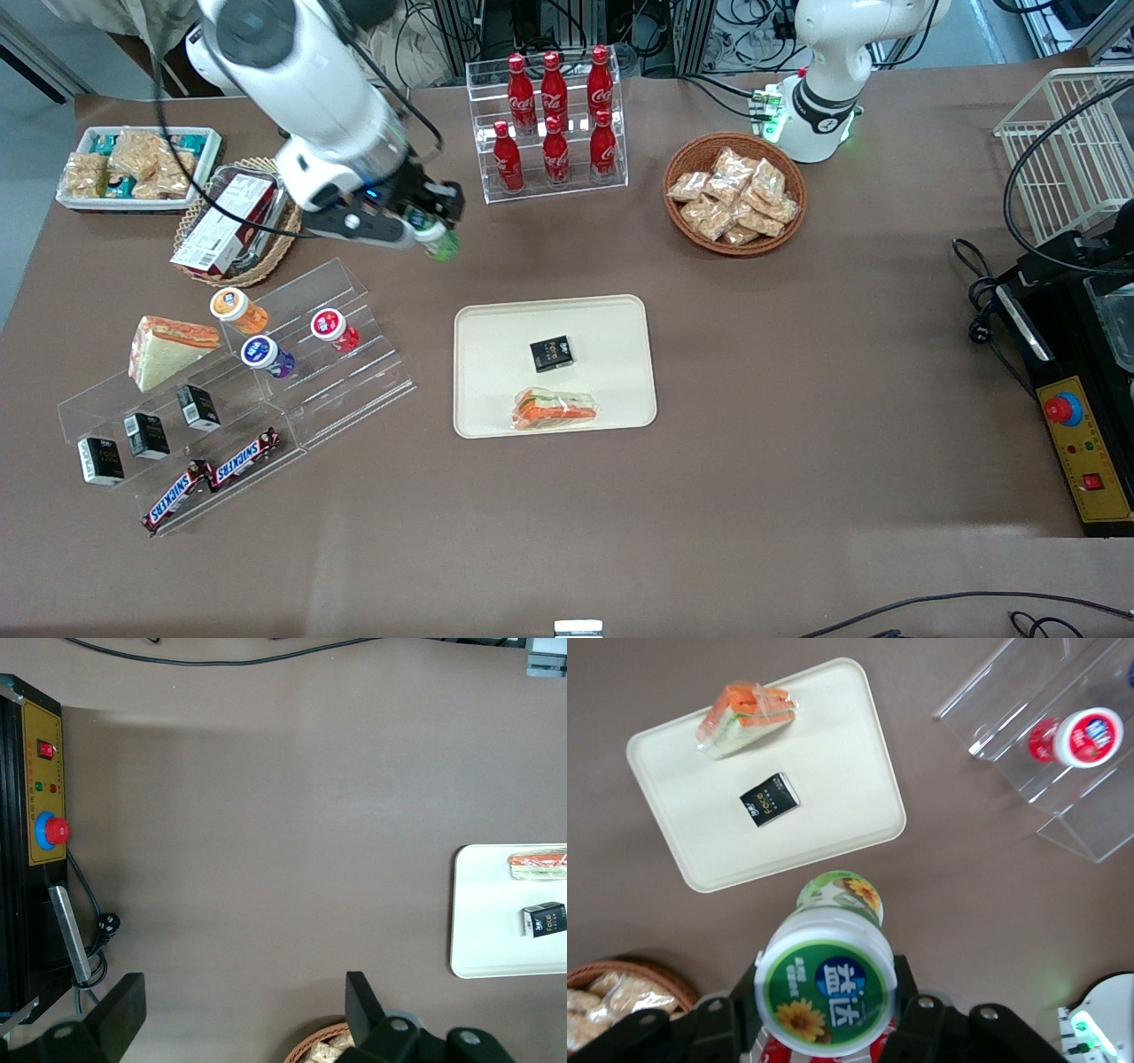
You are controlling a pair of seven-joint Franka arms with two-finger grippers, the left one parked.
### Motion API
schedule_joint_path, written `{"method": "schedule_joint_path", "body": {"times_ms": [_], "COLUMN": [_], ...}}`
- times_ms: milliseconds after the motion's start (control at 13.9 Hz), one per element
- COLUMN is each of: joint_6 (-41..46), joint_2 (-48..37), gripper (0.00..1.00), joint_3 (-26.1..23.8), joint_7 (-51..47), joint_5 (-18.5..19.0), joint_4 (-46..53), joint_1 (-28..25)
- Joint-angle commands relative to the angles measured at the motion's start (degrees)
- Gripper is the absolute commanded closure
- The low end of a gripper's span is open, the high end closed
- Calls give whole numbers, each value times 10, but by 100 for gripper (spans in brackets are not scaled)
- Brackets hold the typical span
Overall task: Place green gum on tray
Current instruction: 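Lift the green cup and carry it toward the cream tray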
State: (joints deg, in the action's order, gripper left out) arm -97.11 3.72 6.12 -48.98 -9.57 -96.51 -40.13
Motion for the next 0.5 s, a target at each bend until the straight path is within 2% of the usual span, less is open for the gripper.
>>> {"method": "schedule_joint_path", "body": {"times_ms": [0,432], "joint_6": [-72,-335], "joint_2": [18,34], "gripper": [100,100], "joint_3": [9,9], "joint_7": [-11,-53], "joint_5": [-11,-10], "joint_4": [-52,-236], "joint_1": [-10,-53]}}
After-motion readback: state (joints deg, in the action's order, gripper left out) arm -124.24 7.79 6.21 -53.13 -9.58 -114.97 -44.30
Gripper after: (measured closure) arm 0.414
